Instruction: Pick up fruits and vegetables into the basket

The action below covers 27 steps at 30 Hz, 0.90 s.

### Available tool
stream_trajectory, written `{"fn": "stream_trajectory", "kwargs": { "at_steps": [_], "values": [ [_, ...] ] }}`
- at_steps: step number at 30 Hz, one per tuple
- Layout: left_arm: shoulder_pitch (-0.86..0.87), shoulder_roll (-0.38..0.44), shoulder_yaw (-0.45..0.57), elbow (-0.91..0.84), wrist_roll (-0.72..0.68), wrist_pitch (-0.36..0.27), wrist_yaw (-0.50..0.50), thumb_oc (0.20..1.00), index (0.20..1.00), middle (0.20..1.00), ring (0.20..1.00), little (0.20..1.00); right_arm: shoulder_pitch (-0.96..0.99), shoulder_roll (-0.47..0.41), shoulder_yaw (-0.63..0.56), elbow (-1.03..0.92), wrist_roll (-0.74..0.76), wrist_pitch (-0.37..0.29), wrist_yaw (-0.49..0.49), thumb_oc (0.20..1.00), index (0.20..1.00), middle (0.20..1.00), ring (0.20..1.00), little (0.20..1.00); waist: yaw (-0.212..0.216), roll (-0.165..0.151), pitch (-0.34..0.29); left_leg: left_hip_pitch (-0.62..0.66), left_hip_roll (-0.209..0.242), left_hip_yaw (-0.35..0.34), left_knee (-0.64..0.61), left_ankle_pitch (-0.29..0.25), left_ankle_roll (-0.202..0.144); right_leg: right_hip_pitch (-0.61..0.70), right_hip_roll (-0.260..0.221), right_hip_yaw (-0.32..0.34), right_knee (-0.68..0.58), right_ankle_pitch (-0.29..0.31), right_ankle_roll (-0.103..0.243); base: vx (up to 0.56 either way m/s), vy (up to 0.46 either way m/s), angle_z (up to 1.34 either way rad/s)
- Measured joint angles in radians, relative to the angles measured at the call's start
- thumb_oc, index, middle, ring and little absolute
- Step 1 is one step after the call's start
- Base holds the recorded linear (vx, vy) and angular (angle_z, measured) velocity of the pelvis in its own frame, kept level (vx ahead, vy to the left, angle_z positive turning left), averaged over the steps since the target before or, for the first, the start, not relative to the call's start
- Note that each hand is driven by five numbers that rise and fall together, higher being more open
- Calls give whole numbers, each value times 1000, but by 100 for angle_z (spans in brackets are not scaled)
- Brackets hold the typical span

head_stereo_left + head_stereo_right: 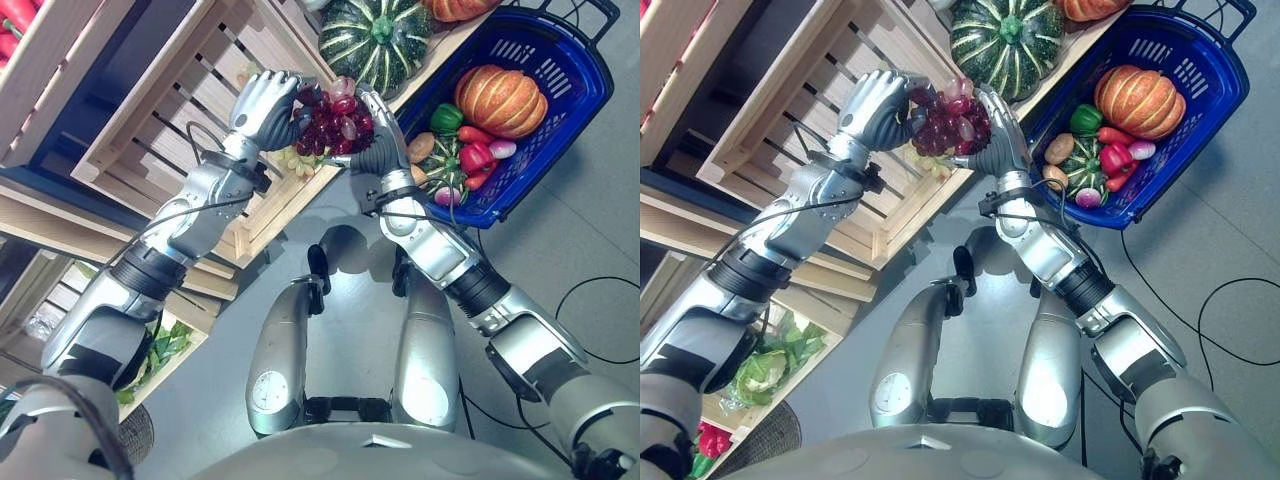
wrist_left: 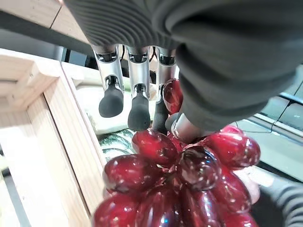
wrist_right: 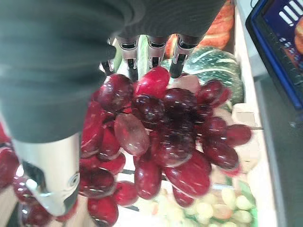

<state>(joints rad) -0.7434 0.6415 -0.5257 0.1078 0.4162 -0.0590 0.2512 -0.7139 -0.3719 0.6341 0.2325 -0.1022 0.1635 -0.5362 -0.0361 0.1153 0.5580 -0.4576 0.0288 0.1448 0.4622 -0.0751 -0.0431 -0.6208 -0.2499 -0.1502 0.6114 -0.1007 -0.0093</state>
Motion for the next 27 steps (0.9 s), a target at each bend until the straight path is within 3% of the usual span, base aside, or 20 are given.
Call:
{"fn": "stream_trajectory", "kwargs": {
  "at_steps": [7,8,9,10,17,27],
  "values": [
    [4,-4,-16,30,-4,-73,20,200,200,200,200,200,3,0,11,18,-19,17,21,1000,1000,1000,1000,1000,-1,0,0,9,0,1,-1,0,0,7,0,2,3,0,0,0,0,0],
    [6,-5,-17,30,-4,-80,27,200,200,200,200,200,3,0,11,26,-19,23,28,922,922,922,922,922,-1,0,0,9,0,0,0,0,0,7,0,2,3,0,0,16,-37,1],
    [6,-6,-20,33,-4,-85,35,200,200,200,200,200,1,1,14,40,-19,32,45,250,250,250,250,250,-1,0,0,9,0,0,1,0,0,8,0,2,3,-1,1,1,-43,1],
    [7,-6,-21,34,-4,-90,39,200,200,200,200,200,0,1,18,48,-19,41,56,200,200,200,200,200,-1,0,0,9,0,0,1,0,0,9,0,2,5,-2,3,0,-55,1],
    [23,-12,-29,36,-3,-122,40,200,200,200,200,200,-17,2,51,124,-17,40,136,200,200,200,200,200,8,0,0,6,1,-9,4,2,-3,9,0,-3,11,-6,3,-8,-64,3],
    [22,-23,-27,36,-67,-158,-3,200,200,200,200,200,-13,-9,49,153,10,-58,158,200,200,200,200,200,10,0,0,-8,2,-27,10,3,-4,14,0,-22,5,-6,2,-11,-15,4]
  ]
}}
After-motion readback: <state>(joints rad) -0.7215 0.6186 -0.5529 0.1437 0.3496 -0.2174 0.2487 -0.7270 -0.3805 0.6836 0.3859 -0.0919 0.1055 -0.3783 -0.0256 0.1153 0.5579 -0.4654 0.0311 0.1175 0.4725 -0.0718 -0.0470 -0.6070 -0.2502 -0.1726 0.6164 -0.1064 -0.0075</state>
